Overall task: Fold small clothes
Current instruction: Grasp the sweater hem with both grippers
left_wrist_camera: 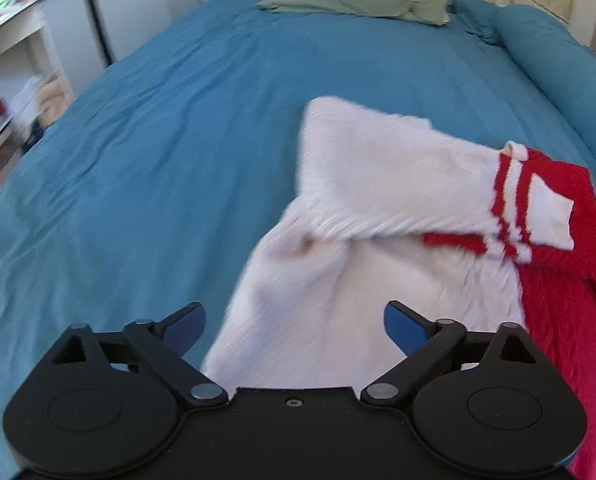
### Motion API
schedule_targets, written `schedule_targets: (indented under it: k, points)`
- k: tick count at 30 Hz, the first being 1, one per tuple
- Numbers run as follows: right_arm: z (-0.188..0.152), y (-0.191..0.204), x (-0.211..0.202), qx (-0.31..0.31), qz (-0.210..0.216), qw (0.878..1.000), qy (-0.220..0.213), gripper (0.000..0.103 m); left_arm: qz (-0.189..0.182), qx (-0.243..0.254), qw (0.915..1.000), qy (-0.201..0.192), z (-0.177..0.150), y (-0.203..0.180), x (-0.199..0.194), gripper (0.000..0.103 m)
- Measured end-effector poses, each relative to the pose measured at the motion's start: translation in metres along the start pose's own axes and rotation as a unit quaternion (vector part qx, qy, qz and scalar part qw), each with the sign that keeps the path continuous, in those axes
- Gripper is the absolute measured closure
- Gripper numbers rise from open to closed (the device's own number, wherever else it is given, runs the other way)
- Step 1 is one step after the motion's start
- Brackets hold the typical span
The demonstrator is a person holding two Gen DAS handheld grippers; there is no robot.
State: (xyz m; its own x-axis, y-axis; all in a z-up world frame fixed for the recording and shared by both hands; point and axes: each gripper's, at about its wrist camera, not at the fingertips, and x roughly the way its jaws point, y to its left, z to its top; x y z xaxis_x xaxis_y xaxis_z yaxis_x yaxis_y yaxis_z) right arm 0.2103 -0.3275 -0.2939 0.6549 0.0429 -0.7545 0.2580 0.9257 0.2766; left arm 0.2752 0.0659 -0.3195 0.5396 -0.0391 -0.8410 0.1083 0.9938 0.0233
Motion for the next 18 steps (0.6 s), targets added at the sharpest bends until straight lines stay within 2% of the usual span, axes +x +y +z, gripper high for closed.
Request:
schedule_targets:
  k: [3,8,11,18]
  points:
    - [-0.027,-0.014,-0.038,-0.011,-0.021,1.000,-0.011,0.000,0.014,-0.011,0.9996,0.024,-0.030,0.022,-0.016,0.001]
    - [-0.074,-0.041,-0.065,-0.013,-0.053,0.997,0.055,0.000,0.026,-0.007,0.9980,0.057,-0.082,0.046,-0.031,0.001]
    - [-0.104,-0.055,-0.072,0.000,-0.067,0.993,0.096,0.000,0.000,-0.017,0.9966,0.081,-0.111,0.057,-0.033,0.001]
    - [-0.166,-0.074,-0.087,0.007,-0.051,0.991,0.121,0.000,-0.061,-0.066,0.9901,0.108,-0.168,0.069,-0.027,0.002]
